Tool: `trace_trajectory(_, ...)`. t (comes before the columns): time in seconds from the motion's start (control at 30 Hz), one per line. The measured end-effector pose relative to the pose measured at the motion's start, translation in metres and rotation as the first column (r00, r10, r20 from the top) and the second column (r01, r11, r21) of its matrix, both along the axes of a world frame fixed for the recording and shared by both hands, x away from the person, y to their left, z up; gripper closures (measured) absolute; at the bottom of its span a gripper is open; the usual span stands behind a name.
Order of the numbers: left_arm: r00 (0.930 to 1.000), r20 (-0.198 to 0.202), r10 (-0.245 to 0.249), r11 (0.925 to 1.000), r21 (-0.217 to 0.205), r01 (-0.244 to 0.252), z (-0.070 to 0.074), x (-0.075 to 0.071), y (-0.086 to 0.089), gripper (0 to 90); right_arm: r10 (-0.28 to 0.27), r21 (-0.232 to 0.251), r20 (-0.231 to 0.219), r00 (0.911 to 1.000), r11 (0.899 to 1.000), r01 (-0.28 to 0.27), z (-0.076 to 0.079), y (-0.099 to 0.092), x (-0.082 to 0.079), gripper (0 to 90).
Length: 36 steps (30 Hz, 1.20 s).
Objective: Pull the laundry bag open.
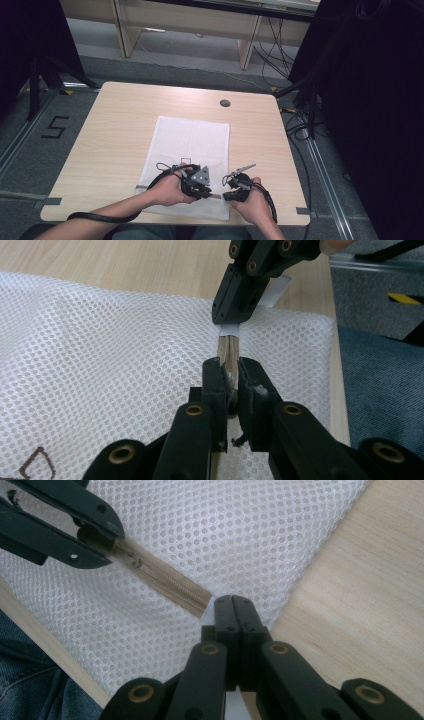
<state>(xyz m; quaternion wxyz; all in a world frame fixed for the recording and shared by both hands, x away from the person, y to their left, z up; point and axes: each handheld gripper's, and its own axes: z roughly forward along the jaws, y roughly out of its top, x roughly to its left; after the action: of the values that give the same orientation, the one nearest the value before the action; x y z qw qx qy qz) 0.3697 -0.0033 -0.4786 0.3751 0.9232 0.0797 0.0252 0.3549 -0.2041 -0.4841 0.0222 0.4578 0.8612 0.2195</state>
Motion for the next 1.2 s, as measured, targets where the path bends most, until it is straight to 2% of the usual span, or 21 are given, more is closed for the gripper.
trace_trajectory(0.13,0.9999,-0.012,0.009,1.0000,0.002,-0.009,0.001,-0.001,0.002,82.4,0.002,0.000,0.000,1.0000,1.000,-0.002,0.000,0.000,0.000,90.0)
trace_trajectory(0.23,1.0000,0.005,0.001,1.0000,0.008,-0.001,0.002,0.000,0.004,82.4,-0.021,-0.007,-0.019,0.9996,1.000,0.021,0.001,0.001,-0.001,90.0)
trace_trajectory(0.27,0.9999,-0.009,0.005,1.0000,0.002,-0.005,0.001,-0.001,0.004,82.4,-0.023,-0.007,-0.018,0.9996,1.000,0.023,0.001,0.001,-0.001,90.0)
trace_trajectory(0.33,0.9999,-0.012,0.007,1.0000,0.004,-0.007,0.002,-0.001,0.005,82.4,-0.022,-0.007,-0.018,0.9996,1.000,0.022,0.001,0.001,-0.001,90.0)
trace_trajectory(0.4,1.0000,0.001,0.005,1.0000,0.009,-0.005,0.002,0.000,0.006,82.4,-0.022,-0.007,-0.018,0.9996,1.000,0.022,0.001,0.001,-0.001,90.0)
trace_trajectory(0.43,0.9999,-0.008,0.012,0.9999,0.001,-0.012,0.002,-0.001,0.006,82.4,-0.022,-0.007,-0.018,0.9996,1.000,0.022,0.001,0.001,-0.001,90.0)
trace_trajectory(0.7,1.0000,0.006,-0.001,1.0000,0.010,0.001,0.002,0.000,0.007,82.4,-0.022,-0.007,-0.018,0.9996,1.000,0.022,0.001,0.001,-0.001,90.0)
trace_trajectory(0.73,0.9999,-0.011,0.012,0.9999,0.001,-0.012,0.002,-0.001,0.007,82.4,-0.022,-0.008,-0.016,0.9996,1.000,0.022,0.001,0.001,-0.001,90.0)
trace_trajectory(0.8,0.9999,-0.012,0.011,0.9999,0.001,-0.011,0.002,-0.001,0.009,82.4,-0.001,-0.001,-0.001,1.0000,1.000,0.001,0.000,0.000,0.000,90.0)
trace_trajectory(1.03,1.0000,0.005,0.002,0.9999,0.010,-0.002,0.003,-0.001,0.010,82.4,-0.003,-0.002,-0.001,1.0000,1.000,0.003,0.000,0.001,0.000,90.0)
trace_trajectory(1.1,0.9999,-0.007,0.015,0.9999,0.005,-0.015,0.003,-0.001,0.011,82.4,-0.001,-0.004,-0.001,1.0000,1.000,0.001,0.000,0.000,0.000,90.0)
trace_trajectory(1.2,1.0000,-0.001,0.003,1.0000,0.007,-0.003,0.003,0.000,0.013,82.4,-0.003,-0.004,-0.001,1.0000,1.000,0.003,0.000,0.000,0.000,90.0)
